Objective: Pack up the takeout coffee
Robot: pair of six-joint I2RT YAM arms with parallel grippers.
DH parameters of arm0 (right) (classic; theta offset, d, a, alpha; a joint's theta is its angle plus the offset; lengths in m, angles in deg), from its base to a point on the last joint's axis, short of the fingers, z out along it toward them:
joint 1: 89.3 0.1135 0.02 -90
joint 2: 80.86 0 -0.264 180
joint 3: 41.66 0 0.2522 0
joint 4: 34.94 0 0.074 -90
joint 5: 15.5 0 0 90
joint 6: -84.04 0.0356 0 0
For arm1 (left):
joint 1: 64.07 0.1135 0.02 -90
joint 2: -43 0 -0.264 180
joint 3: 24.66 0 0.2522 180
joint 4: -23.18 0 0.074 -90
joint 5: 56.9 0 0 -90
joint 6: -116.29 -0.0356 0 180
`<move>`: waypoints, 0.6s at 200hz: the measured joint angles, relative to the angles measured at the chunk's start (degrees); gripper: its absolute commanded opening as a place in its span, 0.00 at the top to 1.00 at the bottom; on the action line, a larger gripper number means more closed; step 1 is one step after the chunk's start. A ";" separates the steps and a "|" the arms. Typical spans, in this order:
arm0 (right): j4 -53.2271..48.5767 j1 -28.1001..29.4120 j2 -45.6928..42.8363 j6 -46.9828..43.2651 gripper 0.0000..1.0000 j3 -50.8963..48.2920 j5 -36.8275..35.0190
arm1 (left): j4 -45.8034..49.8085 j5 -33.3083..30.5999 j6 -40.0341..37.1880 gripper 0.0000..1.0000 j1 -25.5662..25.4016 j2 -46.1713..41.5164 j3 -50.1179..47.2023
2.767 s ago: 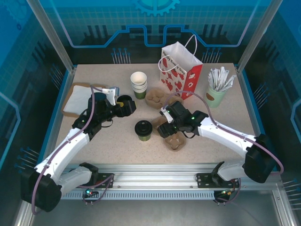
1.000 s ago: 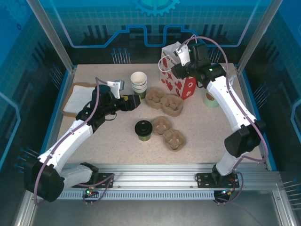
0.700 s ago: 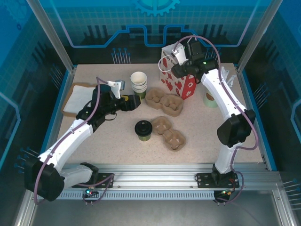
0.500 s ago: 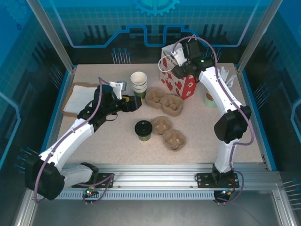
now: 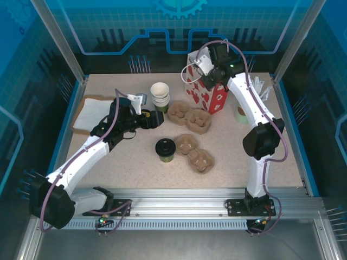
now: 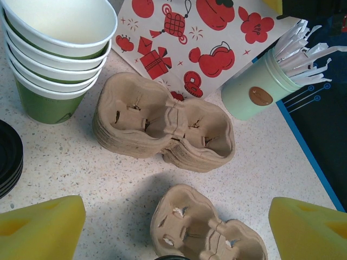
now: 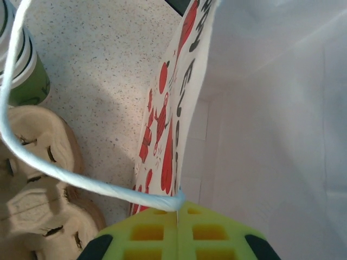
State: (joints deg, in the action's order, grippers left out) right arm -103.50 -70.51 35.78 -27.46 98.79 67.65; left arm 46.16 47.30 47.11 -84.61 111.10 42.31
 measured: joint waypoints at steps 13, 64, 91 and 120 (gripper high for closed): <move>-0.85 0.02 -0.07 -0.72 1.00 0.61 0.00 | 0.00 0.00 0.00 0.11 0.00 0.02 0.00; -4.20 1.62 -3.78 -2.10 1.00 0.70 -1.92 | 2.49 -1.03 -3.54 0.15 -4.42 3.72 2.89; -5.51 2.82 -9.49 -0.87 1.00 0.74 -1.95 | 3.61 -2.40 -7.98 0.19 -8.72 7.89 7.10; -7.23 3.52 -16.33 1.31 1.00 1.33 -2.19 | 3.89 -2.84 -13.86 0.25 -11.30 11.80 9.70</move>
State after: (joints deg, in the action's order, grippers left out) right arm -110.74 -67.00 19.45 -26.15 100.12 65.46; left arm 50.05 44.46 33.25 -95.91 122.90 52.02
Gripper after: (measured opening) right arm 0.046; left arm 0.777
